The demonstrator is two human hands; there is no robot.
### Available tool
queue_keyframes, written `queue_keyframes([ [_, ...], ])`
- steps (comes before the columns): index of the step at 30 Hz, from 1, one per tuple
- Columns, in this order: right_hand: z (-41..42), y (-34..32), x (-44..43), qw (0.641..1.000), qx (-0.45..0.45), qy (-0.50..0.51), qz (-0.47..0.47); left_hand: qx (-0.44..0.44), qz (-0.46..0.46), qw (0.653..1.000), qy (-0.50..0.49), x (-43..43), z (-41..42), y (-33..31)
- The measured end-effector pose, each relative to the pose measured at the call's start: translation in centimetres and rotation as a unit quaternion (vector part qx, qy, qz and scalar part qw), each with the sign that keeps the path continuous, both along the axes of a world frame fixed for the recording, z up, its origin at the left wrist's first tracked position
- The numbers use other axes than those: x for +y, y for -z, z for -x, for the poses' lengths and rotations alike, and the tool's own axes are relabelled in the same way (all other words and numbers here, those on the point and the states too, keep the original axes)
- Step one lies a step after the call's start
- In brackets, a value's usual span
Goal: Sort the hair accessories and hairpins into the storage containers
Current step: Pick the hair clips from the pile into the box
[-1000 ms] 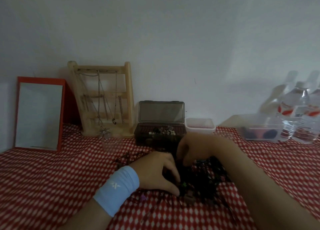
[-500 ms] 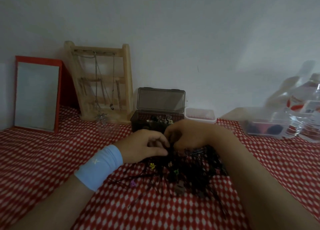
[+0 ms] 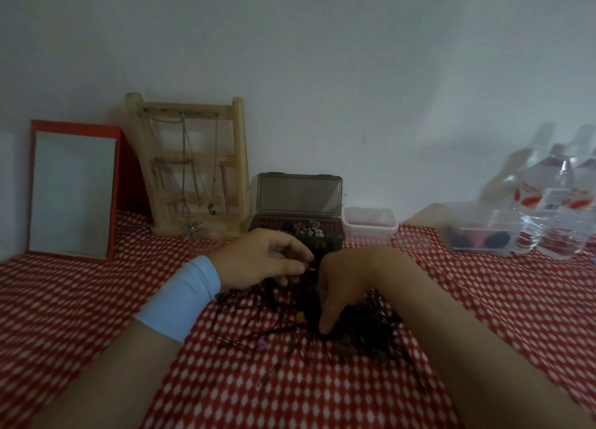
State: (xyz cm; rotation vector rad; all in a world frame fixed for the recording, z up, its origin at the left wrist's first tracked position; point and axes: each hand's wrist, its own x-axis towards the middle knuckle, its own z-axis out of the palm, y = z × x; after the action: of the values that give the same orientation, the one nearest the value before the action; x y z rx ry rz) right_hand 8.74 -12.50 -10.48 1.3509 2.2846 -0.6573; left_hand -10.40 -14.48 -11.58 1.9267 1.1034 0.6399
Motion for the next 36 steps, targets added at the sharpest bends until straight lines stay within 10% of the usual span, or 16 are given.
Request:
queue_keyframes([
  [8, 1.2, -1.0, -0.8, 0.997, 0.016, 0.007, -0.081, 0.055, -0.122, 0.989, -0.056, -0.1, 0.8, -1.1],
  [15, 0.3, -3.2, -2.8, 0.978, 0.13, 0.09, -0.134, -0.056, -0.045, 0.997, -0.033, -0.6, 0.8, -1.5],
  [25, -1.7, -0.2, -5.9, 0.994, -0.017, 0.067, -0.084, 0.253, -0.121, 0.954, 0.108, -2.1, -3.8, 1.2],
  [36, -3.8, -0.9, -3.5, 0.991, 0.062, 0.087, -0.078, 0.249, -0.132, 0.953, 0.113, -2.6, -4.4, 2.6],
])
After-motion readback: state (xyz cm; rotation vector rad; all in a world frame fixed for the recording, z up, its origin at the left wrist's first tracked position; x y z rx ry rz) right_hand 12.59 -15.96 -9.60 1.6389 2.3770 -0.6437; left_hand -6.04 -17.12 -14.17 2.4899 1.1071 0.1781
